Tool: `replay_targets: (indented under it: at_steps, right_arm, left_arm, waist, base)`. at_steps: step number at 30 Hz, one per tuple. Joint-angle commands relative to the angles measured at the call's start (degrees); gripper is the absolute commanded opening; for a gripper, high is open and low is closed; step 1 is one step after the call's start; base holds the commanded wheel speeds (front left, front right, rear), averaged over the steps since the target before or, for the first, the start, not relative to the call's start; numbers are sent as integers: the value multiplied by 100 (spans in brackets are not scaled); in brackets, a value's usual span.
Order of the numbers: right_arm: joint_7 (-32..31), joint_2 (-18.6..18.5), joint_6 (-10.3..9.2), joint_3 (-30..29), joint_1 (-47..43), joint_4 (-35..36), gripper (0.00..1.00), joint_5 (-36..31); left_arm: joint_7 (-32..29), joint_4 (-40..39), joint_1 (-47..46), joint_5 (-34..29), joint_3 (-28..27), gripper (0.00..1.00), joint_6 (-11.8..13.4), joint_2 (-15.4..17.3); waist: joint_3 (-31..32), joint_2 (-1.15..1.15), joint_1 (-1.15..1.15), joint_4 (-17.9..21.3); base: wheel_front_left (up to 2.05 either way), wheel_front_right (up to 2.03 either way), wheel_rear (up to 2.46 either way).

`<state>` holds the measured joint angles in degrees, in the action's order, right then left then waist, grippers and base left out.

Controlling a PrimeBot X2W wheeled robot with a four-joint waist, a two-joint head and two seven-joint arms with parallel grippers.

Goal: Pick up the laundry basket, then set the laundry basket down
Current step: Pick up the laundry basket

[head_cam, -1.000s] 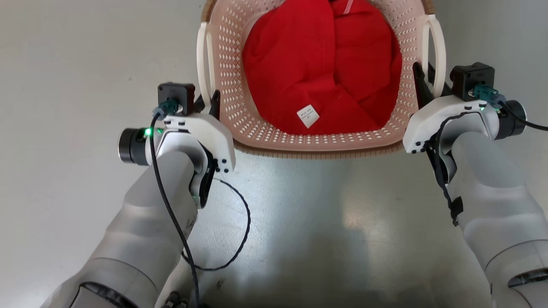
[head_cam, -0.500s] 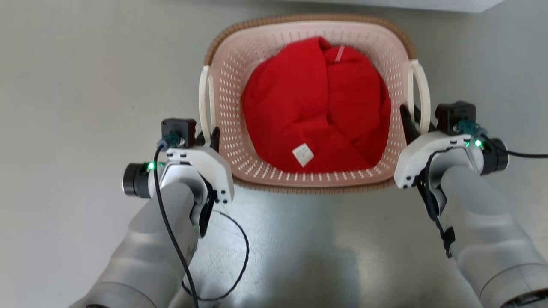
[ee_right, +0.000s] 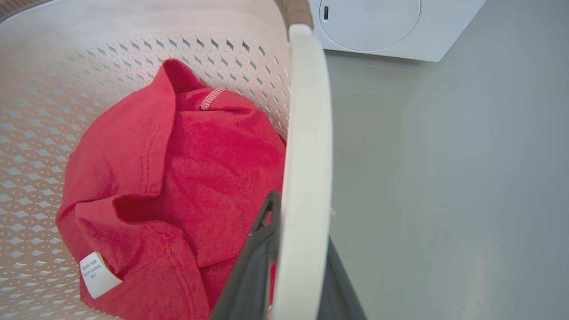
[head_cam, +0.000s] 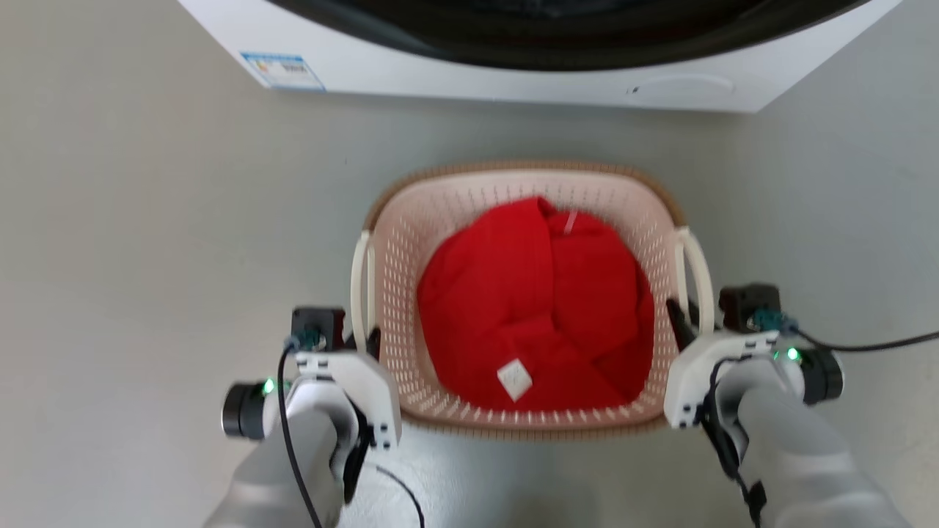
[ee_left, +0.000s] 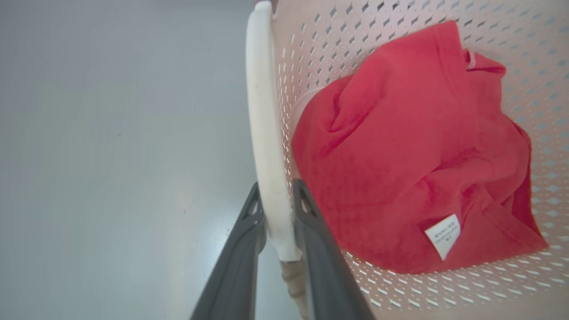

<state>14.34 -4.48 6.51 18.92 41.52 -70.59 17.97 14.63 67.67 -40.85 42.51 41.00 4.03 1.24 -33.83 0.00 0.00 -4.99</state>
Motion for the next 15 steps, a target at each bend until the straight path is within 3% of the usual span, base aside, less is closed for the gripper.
replay_targets:
  at_steps: [1, 15]
  right_arm:
    - [-2, 160, 98, 268, -346, 51, 0, 40]
    - [-333, 160, 98, 1195, -1418, 156, 0, 983]
  left_arm:
    - [37, -1, 148, 42, -69, 0, 10, 164]
    - [18, 158, 1258, 468, 448, 0, -44, 164]
  waist:
    - [266, 0, 0, 46]
    - [1421, 0, 0, 147]
  base:
    - [0, 0, 0]
    - [0, 0, 0]
